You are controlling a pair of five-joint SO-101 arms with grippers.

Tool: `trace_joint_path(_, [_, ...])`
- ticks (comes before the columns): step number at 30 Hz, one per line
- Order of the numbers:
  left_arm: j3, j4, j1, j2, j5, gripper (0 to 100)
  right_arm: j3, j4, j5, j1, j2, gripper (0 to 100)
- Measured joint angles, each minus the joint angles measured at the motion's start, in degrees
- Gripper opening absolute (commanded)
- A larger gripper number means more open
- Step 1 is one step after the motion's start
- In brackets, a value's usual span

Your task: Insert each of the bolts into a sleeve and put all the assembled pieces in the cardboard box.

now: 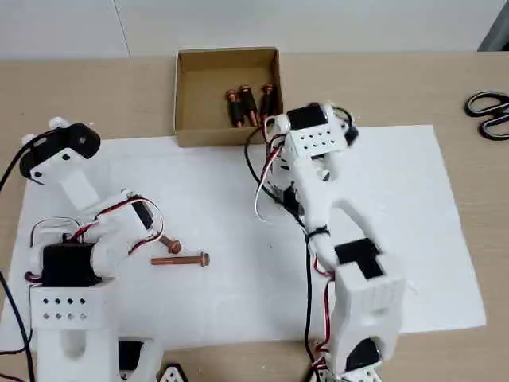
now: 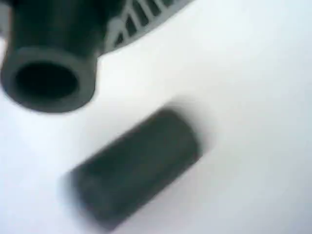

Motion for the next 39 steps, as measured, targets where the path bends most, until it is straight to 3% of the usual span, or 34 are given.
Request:
trace_joint_path(10, [-4.04, 0.0, 0.0, 0.0, -0.53, 1, 1.85, 0.44, 3.78, 1.41, -9.14, 0.3])
trace_joint_path(16, [-4.13, -0.53, 0.0, 0.0, -9.58, 1, 9.49, 0.44, 6.07, 9.23, -15.03, 0.3])
trace_joint_path(21, [-4.13, 0.35, 0.0, 0.0, -24.88, 1, 16.79, 0.44, 12.31, 17.05, -22.59, 0.3])
trace_joint_path(31, [-2.9, 8.53, 0.0, 0.0, -66.99, 1, 34.37, 0.44, 22.59, 25.05, -40.44, 0.3])
trace_joint_path(39, [8.62, 4.4, 0.0, 0.0, -71.3, 1, 44.04, 0.44, 23.82, 25.05, -51.43, 0.4])
